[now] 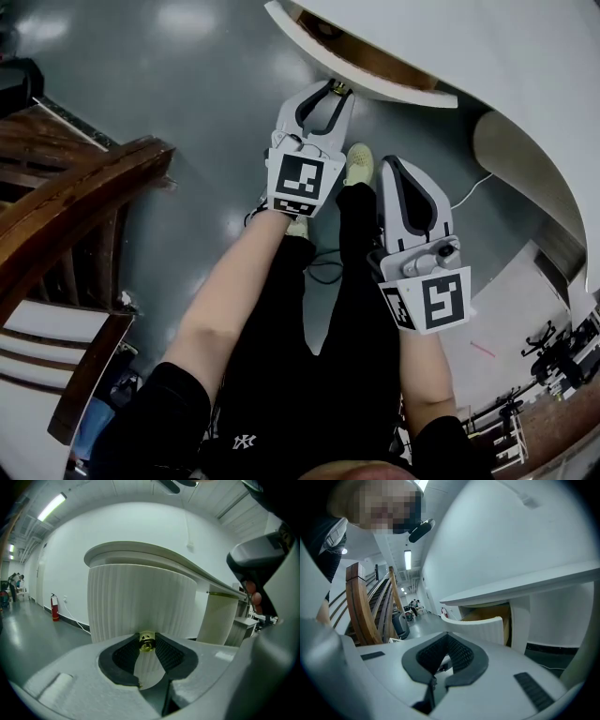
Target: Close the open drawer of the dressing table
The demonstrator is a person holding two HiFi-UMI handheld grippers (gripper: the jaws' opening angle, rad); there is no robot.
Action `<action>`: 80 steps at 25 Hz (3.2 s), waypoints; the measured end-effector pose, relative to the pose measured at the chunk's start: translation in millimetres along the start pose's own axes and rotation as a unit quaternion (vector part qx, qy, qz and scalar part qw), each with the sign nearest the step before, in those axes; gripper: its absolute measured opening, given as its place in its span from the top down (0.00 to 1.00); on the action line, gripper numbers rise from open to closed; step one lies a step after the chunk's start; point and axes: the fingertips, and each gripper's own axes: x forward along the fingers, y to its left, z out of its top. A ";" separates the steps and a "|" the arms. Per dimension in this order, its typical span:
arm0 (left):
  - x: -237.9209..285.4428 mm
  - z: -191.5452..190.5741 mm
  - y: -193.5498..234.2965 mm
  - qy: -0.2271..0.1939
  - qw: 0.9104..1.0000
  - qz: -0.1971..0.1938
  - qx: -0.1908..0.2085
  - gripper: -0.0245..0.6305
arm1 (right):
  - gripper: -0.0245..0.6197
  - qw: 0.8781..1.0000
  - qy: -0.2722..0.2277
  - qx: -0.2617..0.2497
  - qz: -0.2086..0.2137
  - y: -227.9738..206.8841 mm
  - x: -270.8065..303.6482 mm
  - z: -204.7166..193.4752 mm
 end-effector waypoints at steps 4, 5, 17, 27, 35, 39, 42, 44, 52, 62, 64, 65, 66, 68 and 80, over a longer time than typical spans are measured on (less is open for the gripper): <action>11.4 5.8 3.6 -0.013 1.000 0.001 -0.002 0.80 | 0.94 1.000 -0.008 -0.001 -0.005 -14.0 10.7 3.4; 15.1 7.7 3.8 -0.016 1.000 0.002 -0.003 0.80 | 0.94 1.000 -0.009 -0.001 -0.005 -18.1 12.8 4.3; 59.1 29.0 10.8 -0.043 0.999 -0.003 0.005 0.80 | 0.94 1.000 -0.008 -0.004 -0.012 -43.6 29.0 0.0; 91.0 39.2 17.2 -0.064 0.998 -0.006 0.020 0.80 | 0.94 1.000 -0.014 -0.008 -0.018 -64.0 42.7 -1.5; 94.9 45.9 16.9 -0.090 0.996 -0.010 0.026 0.80 | 0.94 1.000 -0.016 -0.009 -0.022 -69.1 42.6 -6.9; 94.7 45.8 17.1 -0.096 0.995 -0.008 0.026 0.80 | 0.94 1.000 -0.014 -0.009 -0.020 -69.4 43.0 -9.3; 94.1 45.6 16.7 -0.091 0.996 -0.017 0.018 0.80 | 0.94 1.000 -0.015 -0.008 -0.017 -67.8 42.4 -7.0; 92.2 45.7 16.3 -0.084 0.996 -0.020 0.013 0.80 | 0.94 1.000 -0.013 -0.007 -0.013 -64.1 41.6 -3.7; 66.8 52.9 13.2 -0.070 0.997 -0.021 0.009 0.80 | 0.94 1.000 -0.009 -0.011 0.000 -44.3 35.7 12.8; -30.3 109.1 -9.6 -0.049 0.998 -0.033 -0.001 0.84 | 0.94 1.000 -0.005 -0.003 -0.007 -5.7 12.4 56.4; -52.5 135.1 -14.6 -0.060 0.998 -0.035 0.001 0.86 | 0.94 1.000 -0.011 0.000 -0.012 0.5 5.2 73.7; -63.9 148.2 -18.4 -0.064 0.997 -0.037 0.001 0.88 | 0.94 1.000 -0.014 0.001 -0.014 4.0 0.4 83.2; -75.5 160.6 -22.7 -0.067 0.997 -0.038 0.002 0.89 | 0.94 1.000 -0.018 0.001 -0.017 7.9 -5.0 93.0; -98.2 183.7 -30.4 -0.070 0.997 -0.042 0.002 0.90 | 0.94 0.999 -0.024 0.001 -0.021 16.6 -14.7 112.3; -195.2 287.4 -72.5 -0.059 0.997 -0.055 -0.009 0.95 | 0.94 0.998 -0.053 -0.005 -0.025 65.5 -70.3 210.6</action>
